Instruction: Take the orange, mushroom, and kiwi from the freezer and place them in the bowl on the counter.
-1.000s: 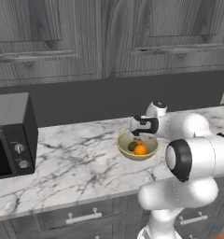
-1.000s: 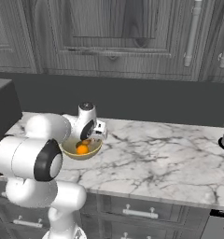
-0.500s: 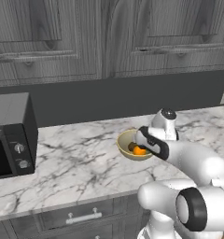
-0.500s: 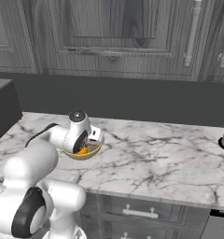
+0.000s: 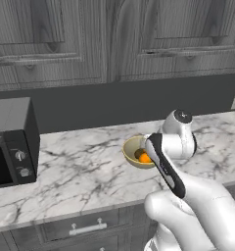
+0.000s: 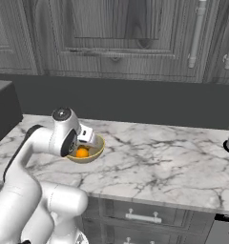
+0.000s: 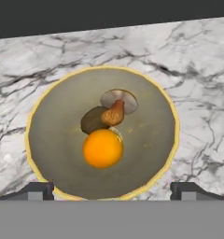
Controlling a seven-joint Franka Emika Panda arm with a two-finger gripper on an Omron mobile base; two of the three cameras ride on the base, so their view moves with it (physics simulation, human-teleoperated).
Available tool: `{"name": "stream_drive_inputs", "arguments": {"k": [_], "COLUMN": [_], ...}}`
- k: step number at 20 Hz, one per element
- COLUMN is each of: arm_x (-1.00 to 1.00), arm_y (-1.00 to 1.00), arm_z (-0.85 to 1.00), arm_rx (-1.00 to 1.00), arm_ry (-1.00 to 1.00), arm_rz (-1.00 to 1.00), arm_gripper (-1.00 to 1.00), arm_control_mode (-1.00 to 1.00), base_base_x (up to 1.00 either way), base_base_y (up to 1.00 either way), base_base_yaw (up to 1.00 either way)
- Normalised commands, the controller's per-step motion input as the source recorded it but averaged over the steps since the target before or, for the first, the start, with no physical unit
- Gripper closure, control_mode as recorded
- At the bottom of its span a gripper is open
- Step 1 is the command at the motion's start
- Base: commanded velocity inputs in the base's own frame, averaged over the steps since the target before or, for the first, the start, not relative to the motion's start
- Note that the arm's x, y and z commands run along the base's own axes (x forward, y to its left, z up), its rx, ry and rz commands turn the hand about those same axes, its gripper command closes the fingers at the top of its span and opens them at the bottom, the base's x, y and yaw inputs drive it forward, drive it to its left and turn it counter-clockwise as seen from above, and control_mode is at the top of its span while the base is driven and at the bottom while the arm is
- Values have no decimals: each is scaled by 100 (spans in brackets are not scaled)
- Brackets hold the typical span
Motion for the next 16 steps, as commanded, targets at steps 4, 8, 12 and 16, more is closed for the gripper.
{"name": "stream_drive_inputs", "arguments": {"k": [4,8,12,16], "arm_x": [-78,-66,-48,-36], "arm_y": [0,11,7,1], "arm_z": [55,55,56,65], "arm_rx": [0,-1,0,0], "arm_ry": [0,0,0,0], "arm_rz": [0,0,-2,0], "arm_gripper": [-100,-100,-100,-100], "arm_control_mode": [-100,-100,-100,-100], "base_base_x": [0,0,0,0], "base_base_y": [0,0,0,0], "base_base_yaw": [0,0,0,0]}}
